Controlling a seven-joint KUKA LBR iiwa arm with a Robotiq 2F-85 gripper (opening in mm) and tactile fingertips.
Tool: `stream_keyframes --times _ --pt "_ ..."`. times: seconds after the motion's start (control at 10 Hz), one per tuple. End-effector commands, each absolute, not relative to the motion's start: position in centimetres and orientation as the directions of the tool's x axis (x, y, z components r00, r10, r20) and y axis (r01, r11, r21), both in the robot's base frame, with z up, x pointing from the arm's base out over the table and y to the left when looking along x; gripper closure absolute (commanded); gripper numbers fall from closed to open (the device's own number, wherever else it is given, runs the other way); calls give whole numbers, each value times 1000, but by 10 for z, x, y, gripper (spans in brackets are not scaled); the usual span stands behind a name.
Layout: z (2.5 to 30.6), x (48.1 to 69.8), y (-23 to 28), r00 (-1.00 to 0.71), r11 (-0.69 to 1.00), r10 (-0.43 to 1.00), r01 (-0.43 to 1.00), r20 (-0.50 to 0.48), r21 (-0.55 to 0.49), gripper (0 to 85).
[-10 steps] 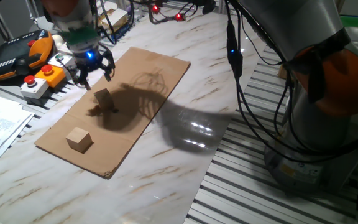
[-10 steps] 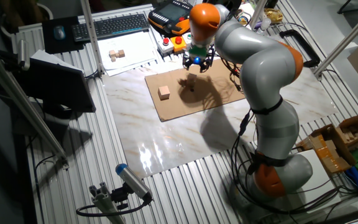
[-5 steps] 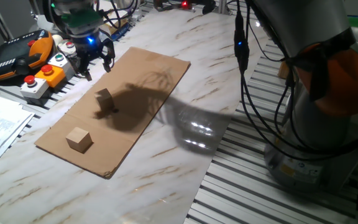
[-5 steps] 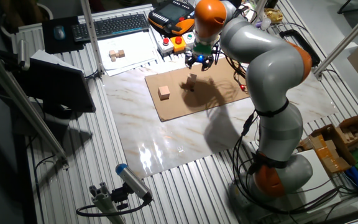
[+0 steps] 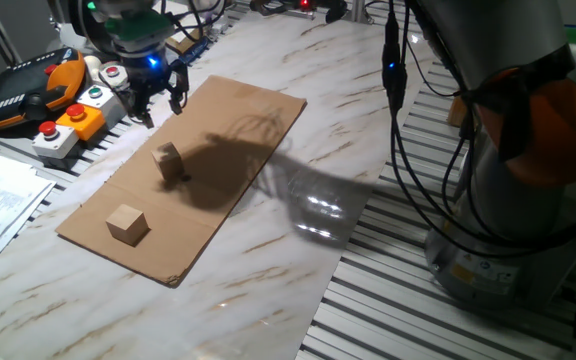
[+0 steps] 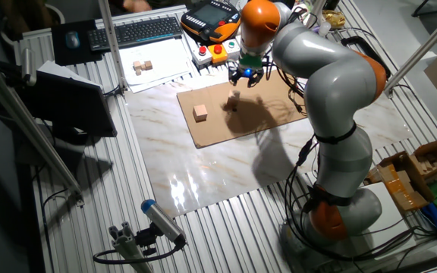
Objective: Use the gripper to push the small block from left to right
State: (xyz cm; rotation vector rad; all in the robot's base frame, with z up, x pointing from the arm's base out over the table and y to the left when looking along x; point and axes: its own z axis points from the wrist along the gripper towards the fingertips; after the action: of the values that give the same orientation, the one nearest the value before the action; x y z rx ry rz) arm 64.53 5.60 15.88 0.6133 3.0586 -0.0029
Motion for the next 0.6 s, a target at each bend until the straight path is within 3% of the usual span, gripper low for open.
stream_keyframes --times 0.0,0.2,0.3,0.5 --pt "159 645 56 -925 925 379 379 -17 4 330" --pt "159 646 56 -932 932 362 362 -10 9 420" --pt "158 646 55 -936 936 352 352 -10 9 527" --pt "159 645 54 -943 943 334 333 -4 13 843"
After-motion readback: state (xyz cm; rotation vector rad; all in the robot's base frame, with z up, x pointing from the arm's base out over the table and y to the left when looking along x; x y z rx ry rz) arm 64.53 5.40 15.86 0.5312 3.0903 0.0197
